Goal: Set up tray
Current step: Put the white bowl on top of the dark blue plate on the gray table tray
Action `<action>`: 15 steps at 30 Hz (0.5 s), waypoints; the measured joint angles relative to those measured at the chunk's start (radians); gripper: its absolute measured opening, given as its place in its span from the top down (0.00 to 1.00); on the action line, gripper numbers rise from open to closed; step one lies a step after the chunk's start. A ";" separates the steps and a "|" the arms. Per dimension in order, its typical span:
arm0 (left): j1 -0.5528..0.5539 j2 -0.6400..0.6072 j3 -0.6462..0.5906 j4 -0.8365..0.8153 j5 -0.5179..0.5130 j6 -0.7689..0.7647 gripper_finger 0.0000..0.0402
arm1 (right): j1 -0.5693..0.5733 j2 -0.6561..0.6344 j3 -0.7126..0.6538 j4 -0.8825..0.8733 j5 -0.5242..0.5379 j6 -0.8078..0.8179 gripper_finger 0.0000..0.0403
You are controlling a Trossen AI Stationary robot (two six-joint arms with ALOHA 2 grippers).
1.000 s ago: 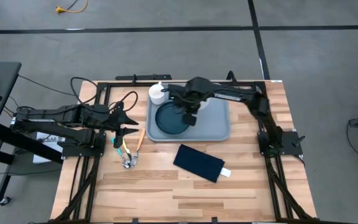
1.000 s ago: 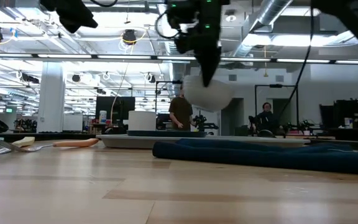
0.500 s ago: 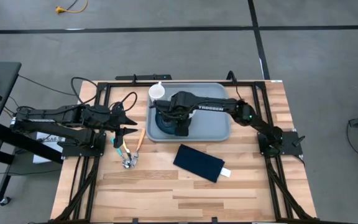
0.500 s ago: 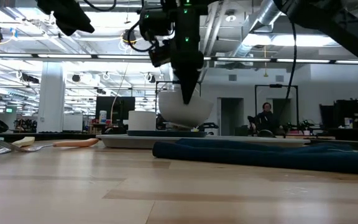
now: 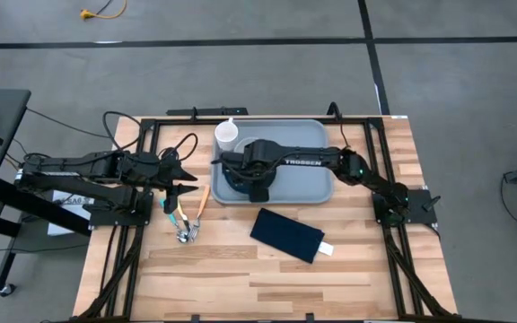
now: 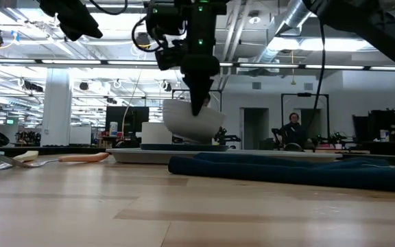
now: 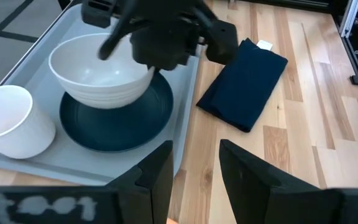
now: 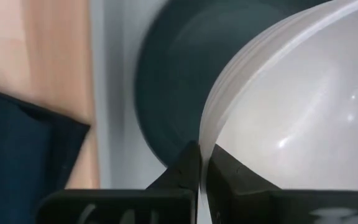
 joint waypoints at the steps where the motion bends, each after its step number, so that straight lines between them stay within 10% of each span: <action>1: 0.000 0.000 0.000 0.000 0.000 0.000 0.71 | 0.005 0.000 0.000 0.009 0.000 -0.001 1.00; 15: 0.000 0.000 0.000 -0.002 0.000 -0.019 0.71 | 0.015 0.026 0.002 0.027 -0.002 -0.017 1.00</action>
